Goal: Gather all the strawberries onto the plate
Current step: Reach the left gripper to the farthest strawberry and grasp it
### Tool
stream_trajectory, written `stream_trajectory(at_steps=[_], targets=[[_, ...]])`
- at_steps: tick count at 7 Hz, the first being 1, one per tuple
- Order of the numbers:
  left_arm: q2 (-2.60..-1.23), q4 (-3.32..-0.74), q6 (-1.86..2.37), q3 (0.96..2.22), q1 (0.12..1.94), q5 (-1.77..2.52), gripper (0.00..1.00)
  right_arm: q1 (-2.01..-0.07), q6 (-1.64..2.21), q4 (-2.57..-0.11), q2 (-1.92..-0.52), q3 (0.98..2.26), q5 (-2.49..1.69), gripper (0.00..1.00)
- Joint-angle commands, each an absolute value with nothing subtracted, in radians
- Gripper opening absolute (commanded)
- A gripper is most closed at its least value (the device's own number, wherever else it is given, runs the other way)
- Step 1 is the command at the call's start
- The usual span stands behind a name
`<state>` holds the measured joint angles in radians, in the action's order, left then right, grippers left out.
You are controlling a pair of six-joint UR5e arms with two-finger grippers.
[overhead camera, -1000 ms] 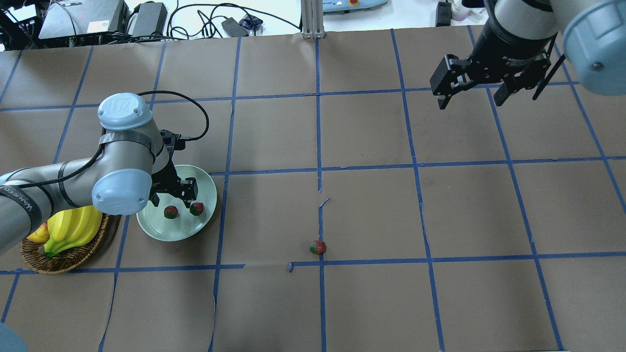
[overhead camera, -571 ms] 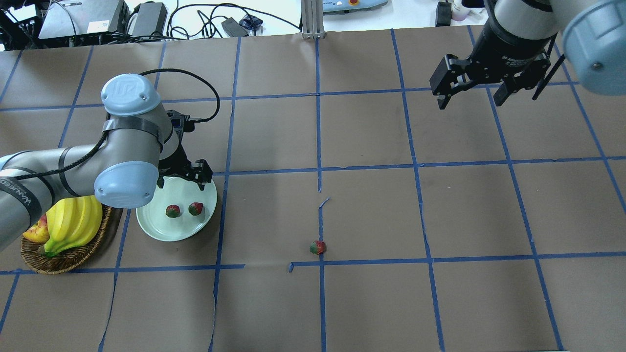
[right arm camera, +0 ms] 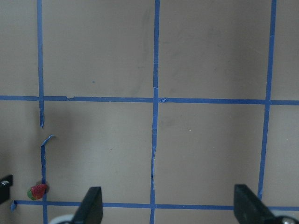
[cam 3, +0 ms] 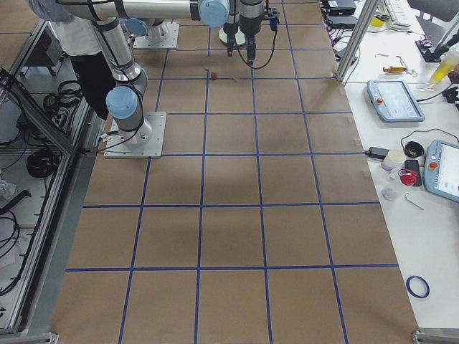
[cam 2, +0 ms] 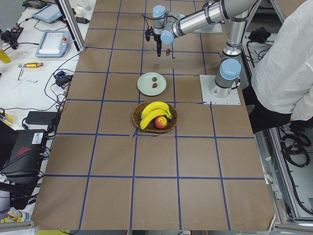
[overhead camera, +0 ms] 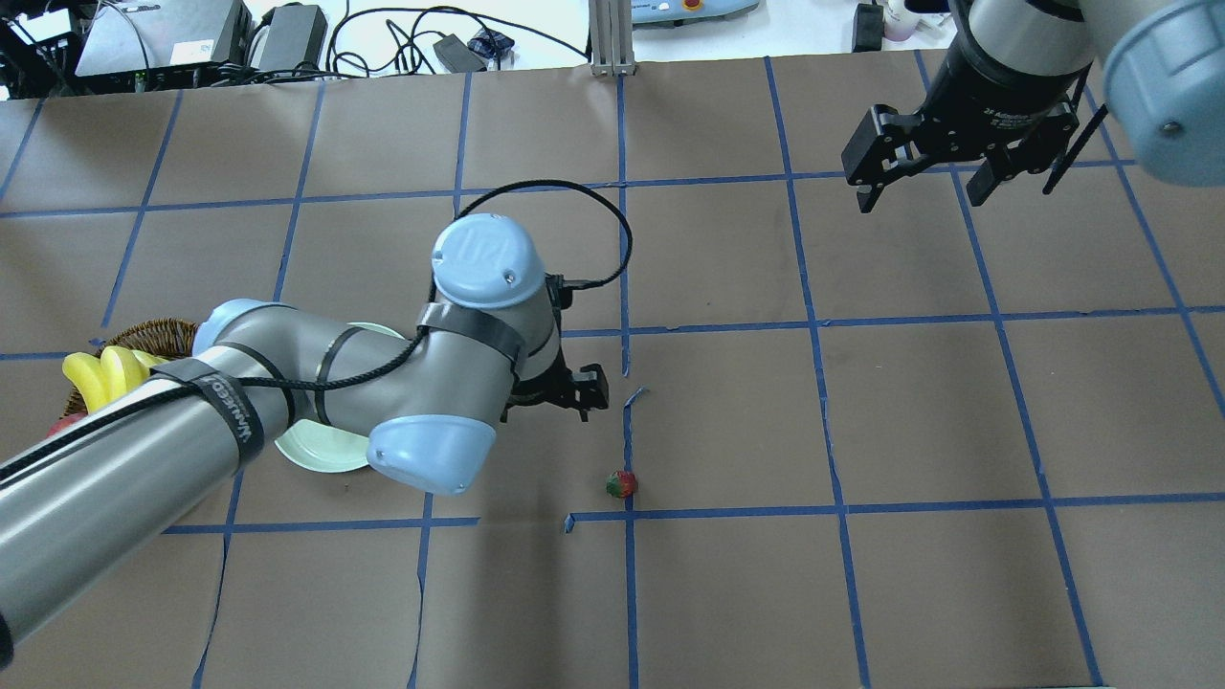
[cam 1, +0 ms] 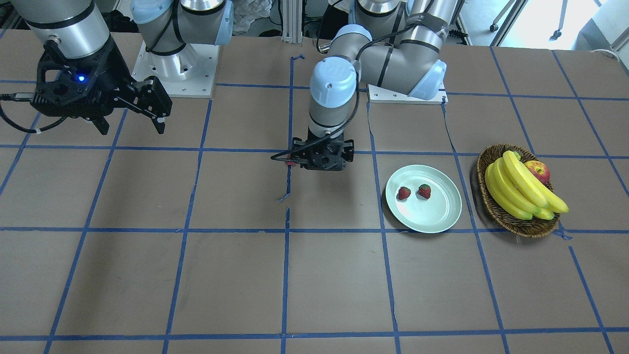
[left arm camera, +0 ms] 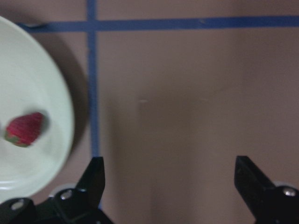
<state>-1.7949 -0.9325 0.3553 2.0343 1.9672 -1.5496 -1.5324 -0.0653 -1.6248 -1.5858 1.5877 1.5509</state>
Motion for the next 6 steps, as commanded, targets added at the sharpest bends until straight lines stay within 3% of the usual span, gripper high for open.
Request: stream_trajectory(at_steps=[1,3,5,6], targets=[[-1.857,-0.805,0.431,2.1,2.086,-1.519,1.0,-1.532,-0.066,-1.626,-1.586,1.588,1.551,1.0],[-1.873,-0.752,0.505,2.131,2.092,-1.499,0.94,-1.532,-0.066,-1.626,-1.585,1.589,1.551,1.0],[-1.878,-0.75,0.503,2.126,2.092,-1.509,0.57,-1.532,-0.067,-1.626,-1.585,1.589,1.552,1.0],[-1.878,-0.75,0.502,2.126,2.092,-1.516,0.26,-1.532,-0.067,-1.626,-1.585,1.588,1.552,1.0]])
